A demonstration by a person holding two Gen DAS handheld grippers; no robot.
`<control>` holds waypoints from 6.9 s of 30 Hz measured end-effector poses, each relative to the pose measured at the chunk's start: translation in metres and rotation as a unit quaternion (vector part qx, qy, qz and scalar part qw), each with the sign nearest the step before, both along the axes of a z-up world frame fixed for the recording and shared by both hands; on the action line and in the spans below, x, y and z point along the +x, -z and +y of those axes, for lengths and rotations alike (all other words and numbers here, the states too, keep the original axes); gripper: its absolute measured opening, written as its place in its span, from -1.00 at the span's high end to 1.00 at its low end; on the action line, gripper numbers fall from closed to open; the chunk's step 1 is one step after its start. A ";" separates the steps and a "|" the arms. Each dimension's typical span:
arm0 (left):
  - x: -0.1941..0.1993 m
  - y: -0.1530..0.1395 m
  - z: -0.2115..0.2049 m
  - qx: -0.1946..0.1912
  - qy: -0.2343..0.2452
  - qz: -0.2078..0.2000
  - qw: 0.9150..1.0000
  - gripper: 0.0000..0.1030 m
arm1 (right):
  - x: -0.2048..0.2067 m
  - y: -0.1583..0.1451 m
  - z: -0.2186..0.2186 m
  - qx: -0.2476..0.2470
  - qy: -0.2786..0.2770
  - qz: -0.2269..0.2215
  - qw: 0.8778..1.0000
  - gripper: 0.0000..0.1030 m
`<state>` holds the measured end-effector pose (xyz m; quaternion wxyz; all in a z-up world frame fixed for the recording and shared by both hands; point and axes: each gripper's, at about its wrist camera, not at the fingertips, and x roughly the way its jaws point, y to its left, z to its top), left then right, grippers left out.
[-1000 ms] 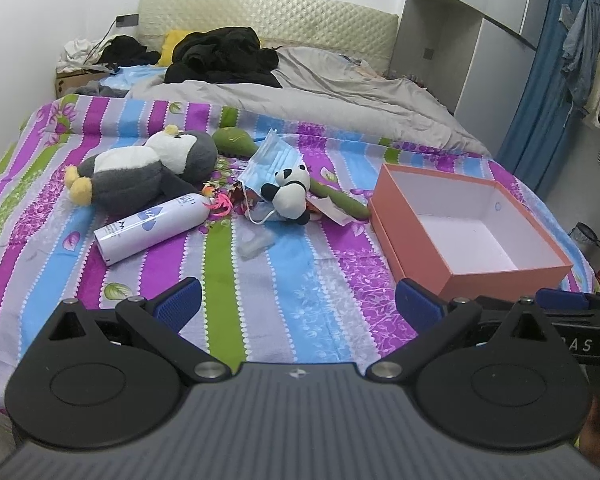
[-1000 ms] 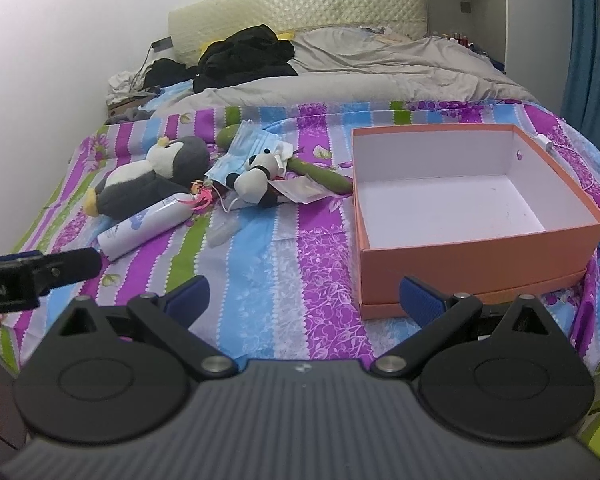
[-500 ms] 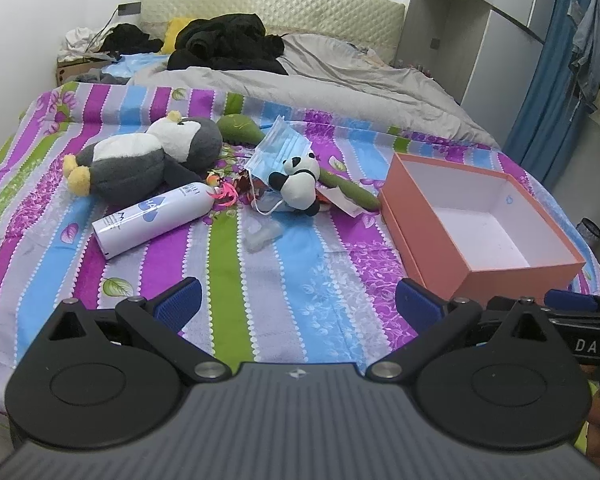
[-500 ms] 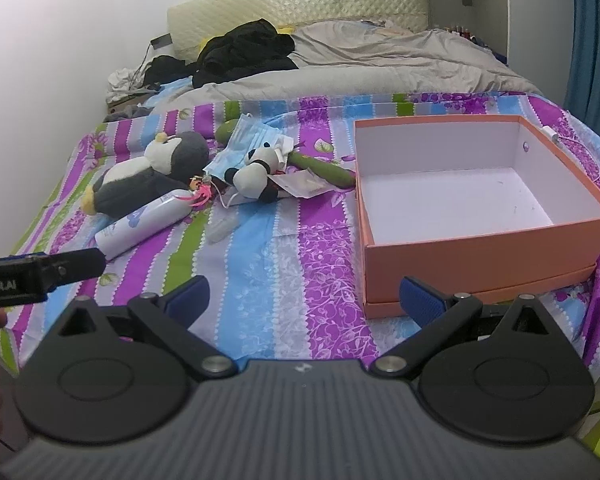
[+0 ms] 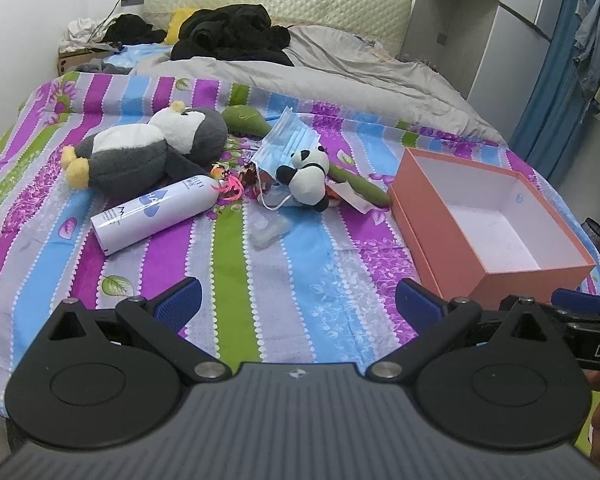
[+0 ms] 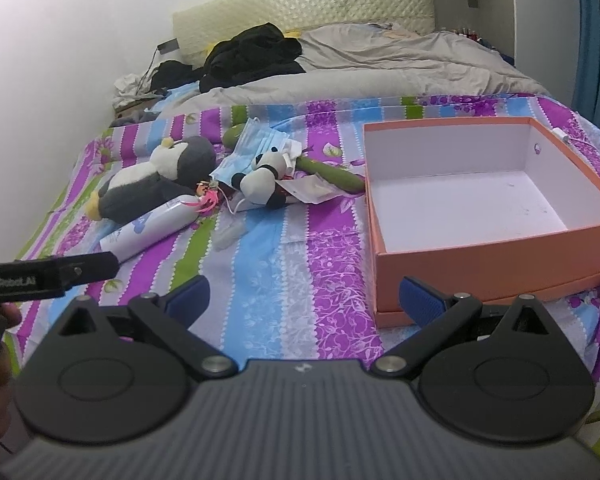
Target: Organize soft objects
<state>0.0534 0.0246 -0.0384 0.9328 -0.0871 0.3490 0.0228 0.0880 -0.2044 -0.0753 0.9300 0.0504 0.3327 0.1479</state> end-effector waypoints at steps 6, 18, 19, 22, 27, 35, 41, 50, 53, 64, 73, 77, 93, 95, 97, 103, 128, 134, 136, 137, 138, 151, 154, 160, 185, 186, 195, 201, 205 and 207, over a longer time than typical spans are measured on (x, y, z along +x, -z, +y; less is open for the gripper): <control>0.014 0.013 0.004 0.002 0.000 0.010 1.000 -1.00 | 0.009 0.004 0.007 -0.001 -0.010 0.001 1.000 -0.82; 0.061 0.039 0.020 0.000 -0.010 0.033 0.999 -1.00 | 0.040 0.016 0.026 -0.008 -0.029 0.002 1.000 -0.59; 0.064 0.041 0.021 -0.001 -0.009 0.034 0.999 -1.00 | 0.043 0.017 0.027 -0.008 -0.029 0.003 1.000 -0.59; 0.074 0.047 0.024 -0.005 -0.005 0.034 0.999 -1.00 | 0.052 0.022 0.030 -0.006 -0.028 0.009 1.000 -0.58; 0.091 0.060 0.030 -0.016 -0.005 0.036 0.999 -1.00 | 0.061 0.027 0.039 -0.005 -0.043 0.010 0.999 -0.46; 0.119 0.084 0.034 -0.027 -0.001 0.049 0.998 -1.00 | 0.084 0.035 0.054 -0.022 -0.056 0.002 0.998 -0.35; 0.138 0.100 0.032 -0.016 0.011 0.048 0.999 -1.00 | 0.105 0.046 0.062 -0.021 -0.059 0.004 0.998 -0.32; 0.179 0.126 0.035 -0.025 0.015 0.045 0.999 -0.70 | 0.134 0.062 0.075 -0.027 -0.067 0.001 0.997 -0.31; 0.195 0.138 0.039 -0.033 0.014 0.046 0.998 -0.66 | 0.145 0.070 0.080 -0.028 -0.073 -0.001 0.997 -0.27; 0.241 0.177 0.047 -0.009 0.015 0.055 0.998 -0.55 | 0.199 0.101 0.103 -0.085 -0.063 -0.026 0.994 -0.17; 0.265 0.197 0.052 0.006 0.027 0.054 0.998 -0.38 | 0.243 0.134 0.125 -0.154 -0.073 -0.047 0.984 -0.14; 0.269 0.198 0.049 0.011 0.036 0.047 0.998 -0.11 | 0.257 0.144 0.119 -0.122 -0.053 -0.036 0.990 -0.14; 0.250 0.185 0.049 -0.038 0.008 0.056 0.998 0.44 | 0.249 0.134 0.112 -0.098 -0.035 -0.031 0.994 0.79; 0.241 0.182 0.050 -0.049 0.004 0.056 0.997 0.44 | 0.241 0.129 0.114 -0.101 -0.038 -0.037 0.993 0.80; 0.233 0.176 0.049 -0.055 -0.001 0.056 0.997 0.44 | 0.232 0.124 0.115 -0.102 -0.043 -0.041 0.993 0.80; 0.210 0.163 0.038 -0.062 0.003 0.054 0.997 0.44 | 0.209 0.112 0.099 -0.056 -0.037 -0.007 0.998 0.81; 0.124 0.104 0.025 -0.073 -0.017 0.047 0.996 0.46 | 0.119 0.070 0.050 -0.011 -0.043 0.032 0.999 0.83; 0.125 0.085 0.017 -0.080 -0.016 0.039 0.996 0.46 | 0.117 0.052 0.047 -0.025 -0.065 0.028 0.997 0.83; 0.128 0.075 0.013 -0.077 -0.010 0.033 0.996 0.46 | 0.118 0.044 0.044 -0.025 -0.067 0.025 0.997 0.83; 0.129 0.071 0.011 -0.077 -0.008 0.031 0.996 0.46 | 0.118 0.040 0.042 -0.023 -0.067 0.024 0.997 0.83; 0.131 0.066 0.009 -0.078 -0.005 0.028 0.997 0.46 | 0.118 0.036 0.041 -0.021 -0.067 0.022 0.997 0.83; 0.167 -0.015 -0.048 -0.080 0.064 -0.026 0.994 0.46 | 0.131 -0.032 0.009 -0.004 -0.051 -0.033 0.998 0.82; 0.179 -0.029 -0.069 -0.080 0.084 -0.036 0.993 0.46 | 0.133 -0.048 -0.004 -0.006 -0.036 -0.056 0.998 0.82; 0.201 -0.047 -0.113 -0.075 0.120 -0.046 0.989 0.46 | 0.143 -0.063 -0.032 -0.032 -0.009 -0.077 0.996 0.82; 0.281 0.041 -0.228 -0.045 0.224 0.086 0.970 0.44 | 0.207 0.038 -0.146 -0.020 0.110 0.111 0.987 0.80; 0.282 0.044 -0.230 -0.043 0.226 0.091 0.969 0.44 | 0.208 0.043 -0.148 -0.020 0.113 0.118 0.986 0.79; 0.281 0.051 -0.227 -0.057 0.225 0.104 0.967 0.16 | 0.205 0.057 -0.153 -0.014 0.110 0.144 0.983 0.63; 0.261 0.025 -0.218 -0.052 0.223 0.067 0.971 0.11 | 0.195 0.044 -0.155 -0.020 0.119 0.131 0.984 0.32; 0.241 0.002 -0.208 -0.048 0.224 0.035 0.973 0.08 | 0.181 0.032 -0.154 -0.008 0.122 0.115 0.986 -0.04; 0.229 -0.008 -0.203 -0.047 0.224 0.023 0.973 0.07 | 0.173 0.024 -0.152 -0.002 0.122 0.104 0.987 -0.04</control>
